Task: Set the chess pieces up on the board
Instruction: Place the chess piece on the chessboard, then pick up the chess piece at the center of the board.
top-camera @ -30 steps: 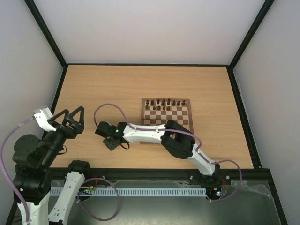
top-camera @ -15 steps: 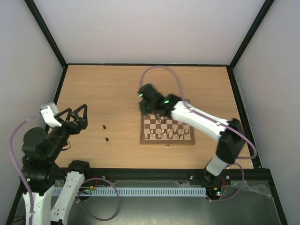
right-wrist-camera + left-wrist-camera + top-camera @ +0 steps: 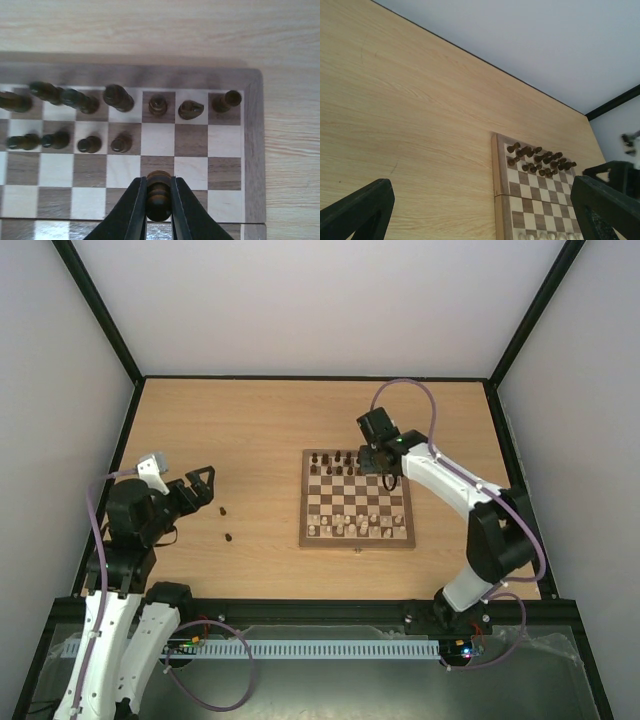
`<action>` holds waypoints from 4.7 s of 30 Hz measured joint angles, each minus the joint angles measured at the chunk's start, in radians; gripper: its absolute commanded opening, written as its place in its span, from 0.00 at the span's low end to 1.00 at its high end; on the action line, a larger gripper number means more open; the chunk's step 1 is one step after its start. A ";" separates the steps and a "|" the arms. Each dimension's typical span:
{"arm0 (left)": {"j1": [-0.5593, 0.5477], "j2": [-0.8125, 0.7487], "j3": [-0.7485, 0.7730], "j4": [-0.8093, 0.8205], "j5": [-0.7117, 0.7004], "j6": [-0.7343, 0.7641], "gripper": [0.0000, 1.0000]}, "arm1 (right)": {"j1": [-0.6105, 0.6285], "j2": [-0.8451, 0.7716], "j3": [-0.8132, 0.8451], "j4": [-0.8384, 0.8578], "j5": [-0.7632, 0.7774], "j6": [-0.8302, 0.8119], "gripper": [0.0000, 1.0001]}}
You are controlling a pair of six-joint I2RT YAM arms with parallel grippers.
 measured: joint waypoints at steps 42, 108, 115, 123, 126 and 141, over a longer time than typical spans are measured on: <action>0.000 -0.013 0.000 0.043 0.000 0.001 1.00 | -0.036 0.263 0.009 0.112 -0.001 0.003 0.24; 0.000 -0.201 0.253 -0.126 0.014 -0.021 1.00 | 0.739 0.549 0.445 0.124 -0.178 0.021 0.55; 0.000 -0.209 0.253 -0.138 0.005 -0.021 1.00 | 0.739 0.608 0.545 0.086 -0.138 0.014 0.45; 0.000 -0.261 0.299 -0.141 -0.025 -0.027 1.00 | 0.739 0.708 0.627 0.056 -0.131 0.008 0.41; 0.000 -0.270 0.327 -0.136 -0.029 -0.027 1.00 | 0.739 0.733 0.647 0.039 -0.122 0.006 0.38; 0.000 -0.270 0.331 -0.136 -0.028 -0.027 0.99 | 0.739 0.788 0.746 0.006 -0.086 -0.001 0.25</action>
